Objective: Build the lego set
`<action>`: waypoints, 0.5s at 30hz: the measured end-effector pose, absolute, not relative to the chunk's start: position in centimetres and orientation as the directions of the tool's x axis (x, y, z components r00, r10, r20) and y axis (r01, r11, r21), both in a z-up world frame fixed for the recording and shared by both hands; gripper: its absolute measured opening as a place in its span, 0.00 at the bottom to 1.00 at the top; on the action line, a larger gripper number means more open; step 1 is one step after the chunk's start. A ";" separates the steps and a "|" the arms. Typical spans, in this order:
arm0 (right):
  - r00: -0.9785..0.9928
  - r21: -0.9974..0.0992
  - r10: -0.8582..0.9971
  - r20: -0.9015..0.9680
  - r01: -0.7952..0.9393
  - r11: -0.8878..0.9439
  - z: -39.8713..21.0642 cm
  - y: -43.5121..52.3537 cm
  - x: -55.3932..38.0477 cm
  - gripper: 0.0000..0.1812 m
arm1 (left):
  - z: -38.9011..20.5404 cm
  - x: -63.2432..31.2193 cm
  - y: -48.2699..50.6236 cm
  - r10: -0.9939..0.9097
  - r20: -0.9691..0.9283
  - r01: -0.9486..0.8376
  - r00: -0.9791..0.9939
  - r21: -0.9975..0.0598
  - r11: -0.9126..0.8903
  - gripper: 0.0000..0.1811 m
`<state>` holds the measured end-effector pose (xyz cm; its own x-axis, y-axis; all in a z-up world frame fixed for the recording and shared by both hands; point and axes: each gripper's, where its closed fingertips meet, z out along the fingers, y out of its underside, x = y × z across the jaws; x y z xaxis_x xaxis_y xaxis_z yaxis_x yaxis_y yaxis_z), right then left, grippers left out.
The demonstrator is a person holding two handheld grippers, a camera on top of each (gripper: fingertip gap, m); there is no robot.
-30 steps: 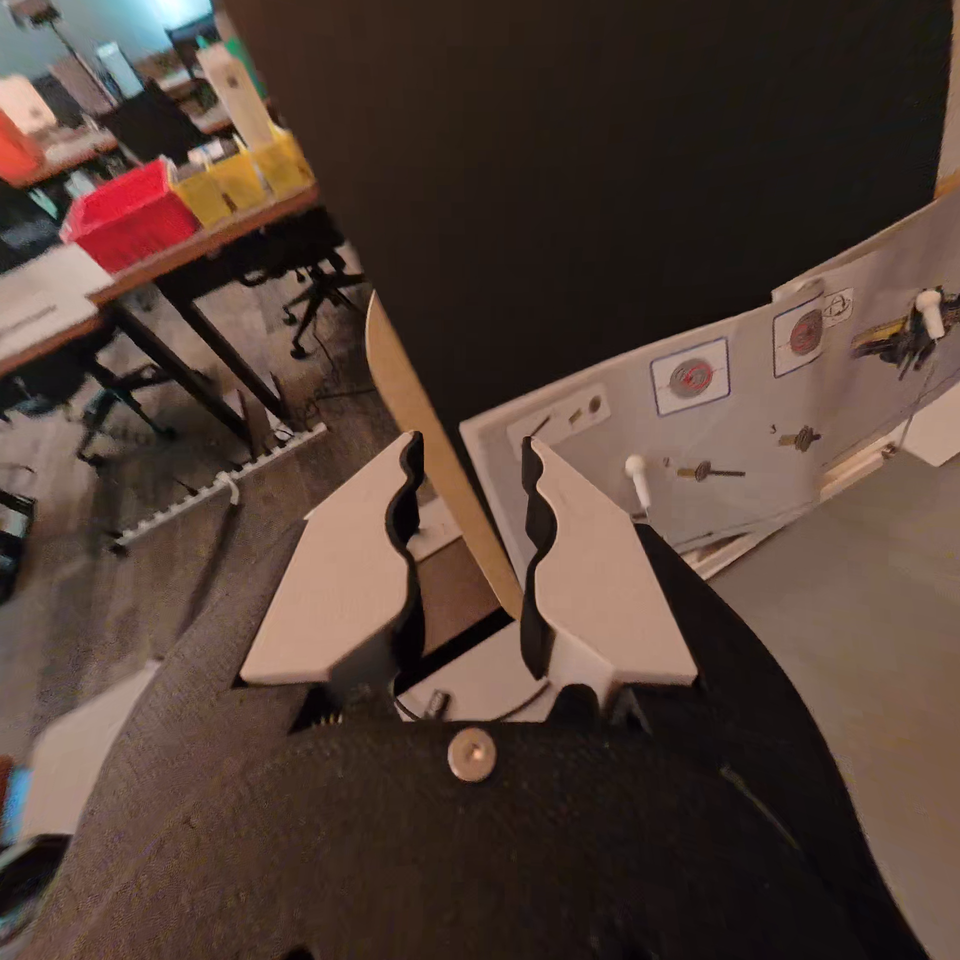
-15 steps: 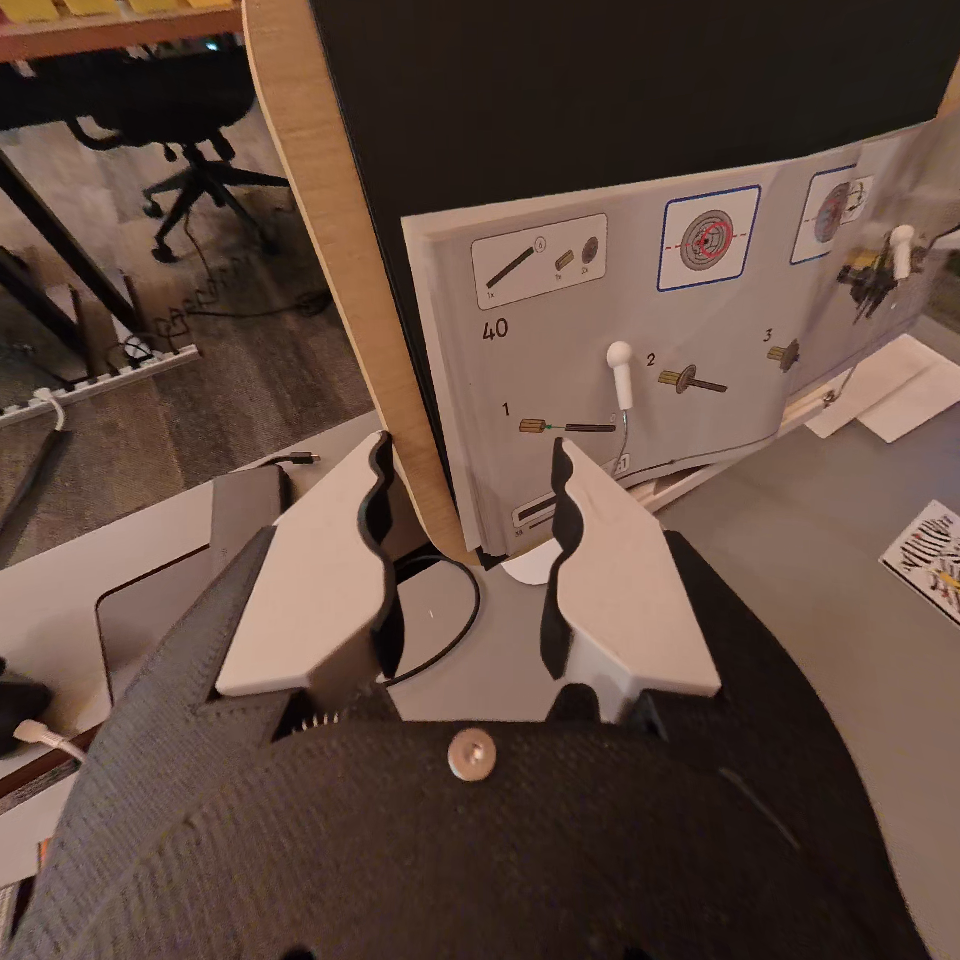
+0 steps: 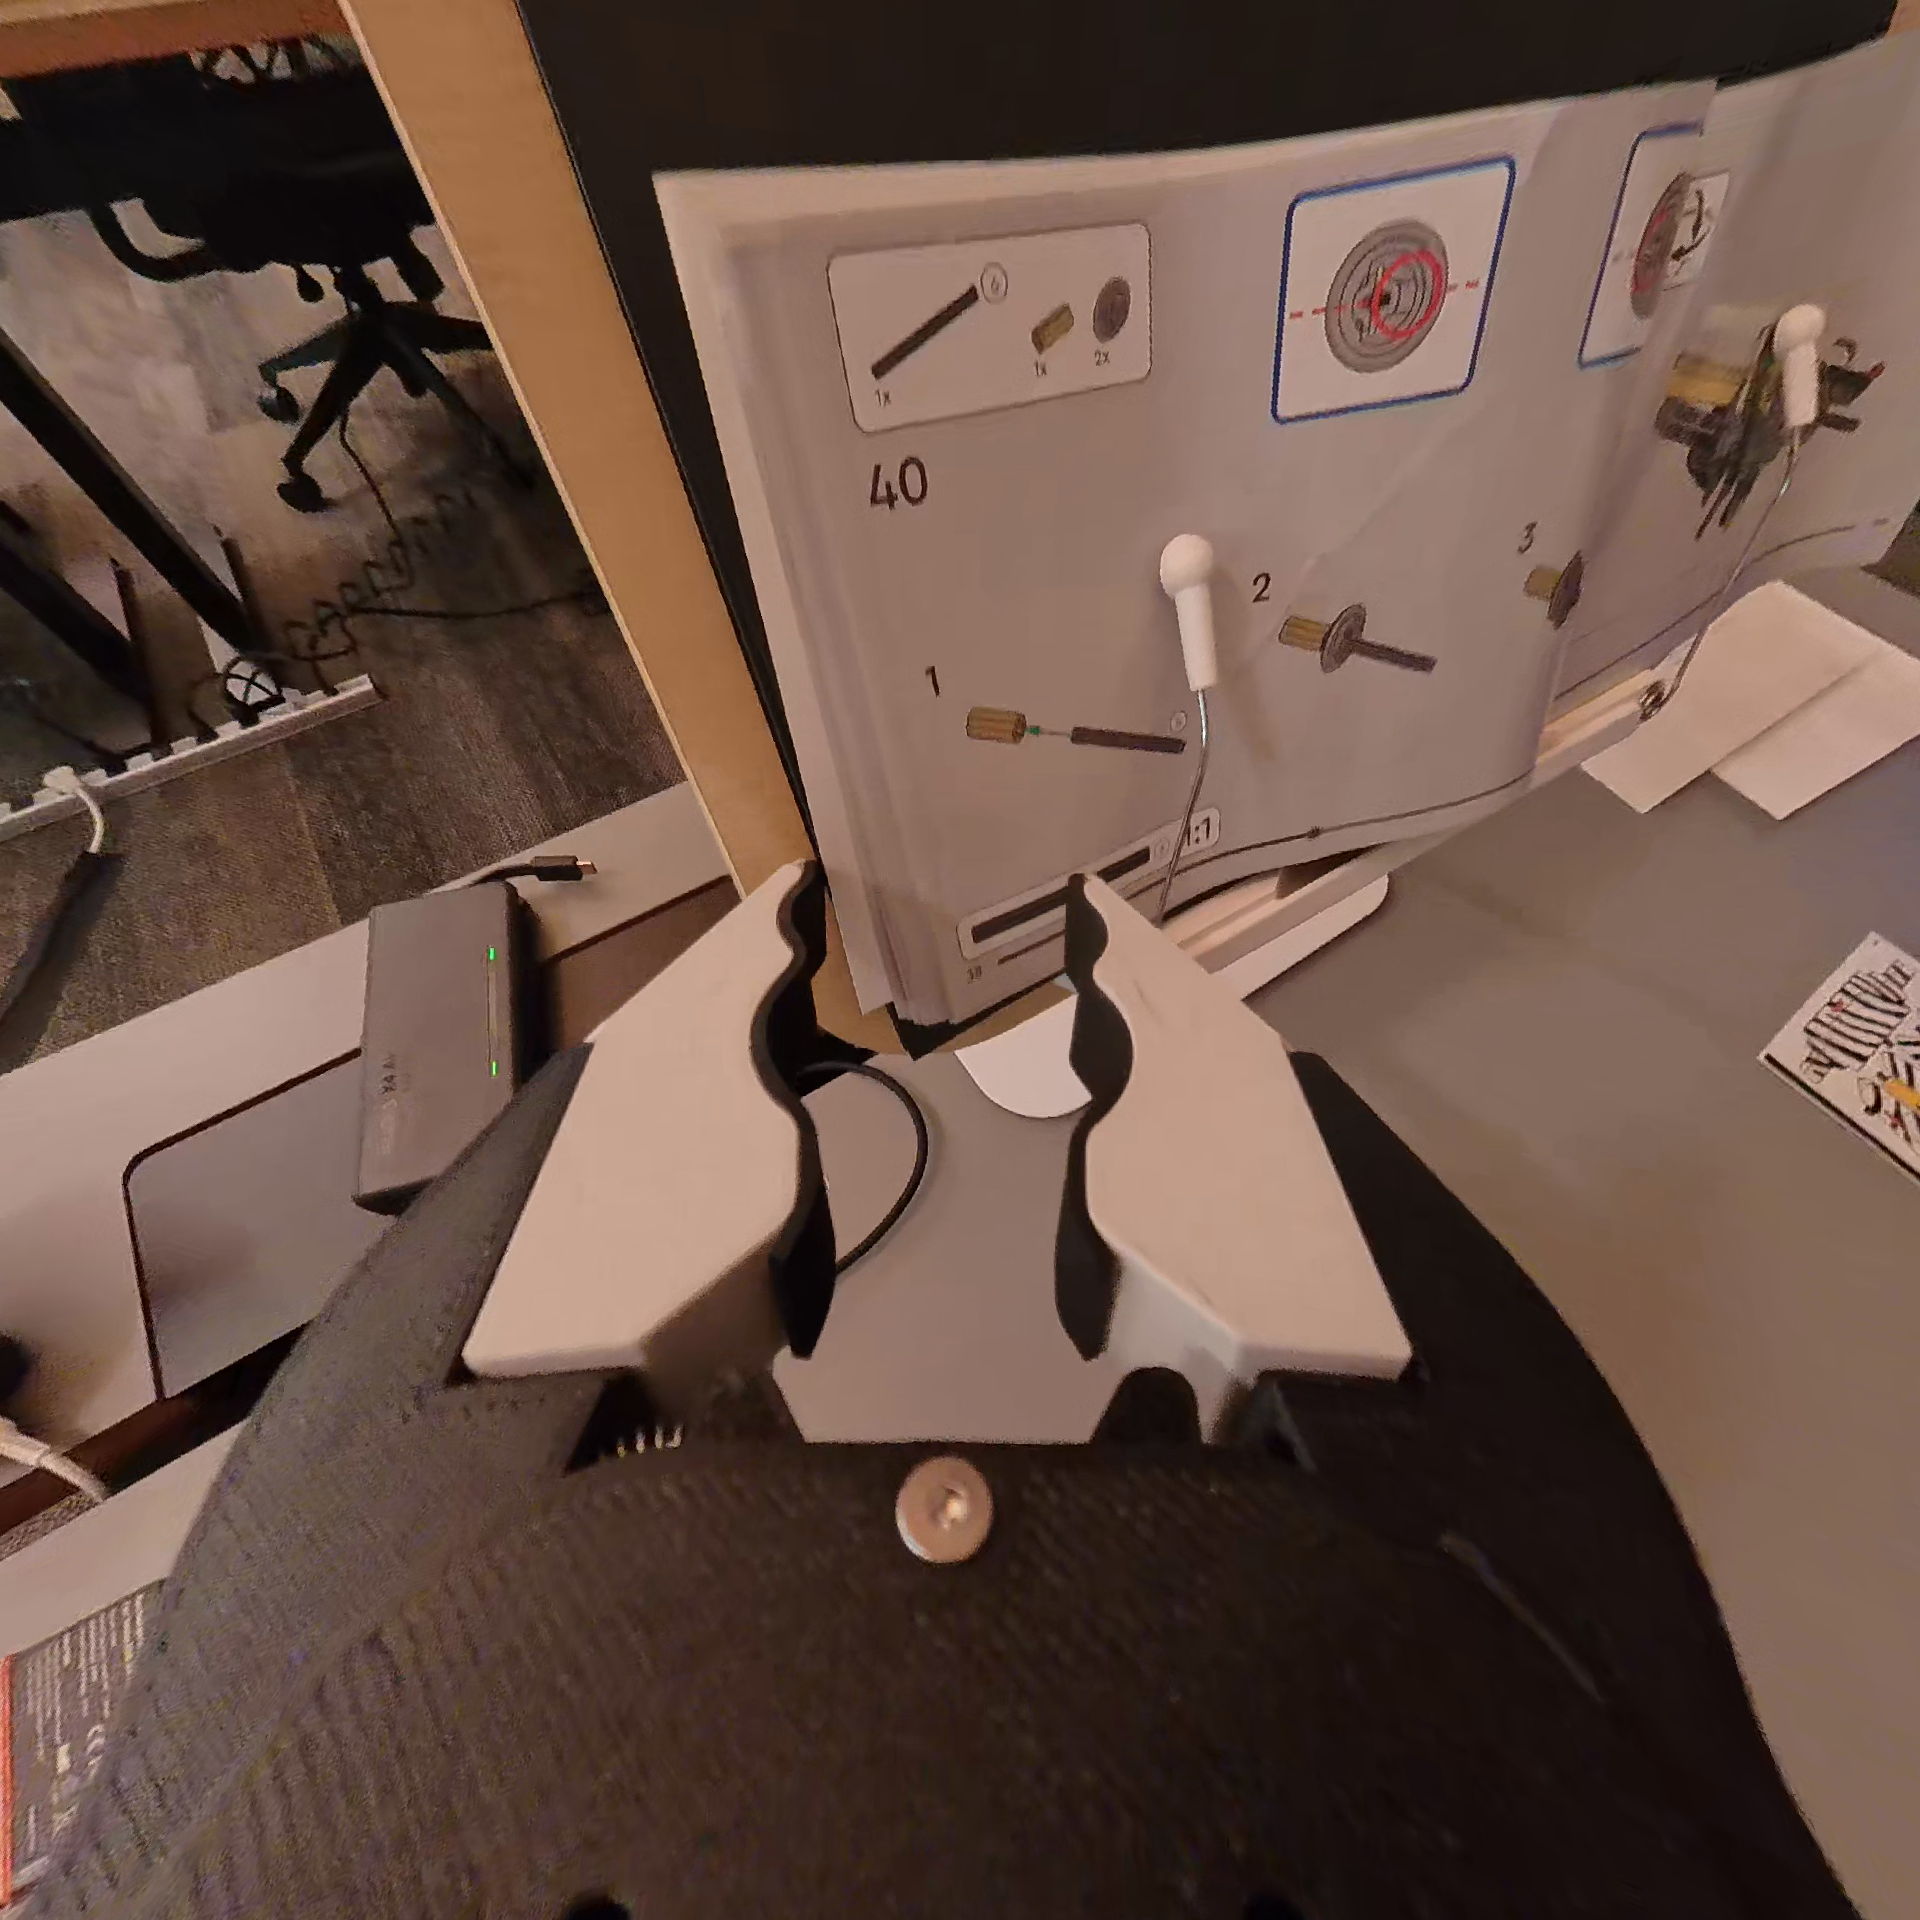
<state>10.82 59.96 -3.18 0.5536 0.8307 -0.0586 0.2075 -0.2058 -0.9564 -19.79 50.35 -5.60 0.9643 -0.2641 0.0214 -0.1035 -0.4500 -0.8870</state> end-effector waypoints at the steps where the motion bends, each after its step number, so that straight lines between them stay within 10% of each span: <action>1: 0.553 -0.956 0.831 -0.064 0.204 -0.210 -3.2 60.0 10.9 0.00 | -5.9 -19.7 50.3 -0.264 0.015 -0.110 0.964 -0.886 -0.451 0.24; 15: 0.594 -0.955 0.804 -0.036 0.218 -0.203 -3.4 60.5 10.9 0.00 | -5.2 -19.8 49.5 -0.248 0.107 0.004 0.963 -0.923 -0.385 0.17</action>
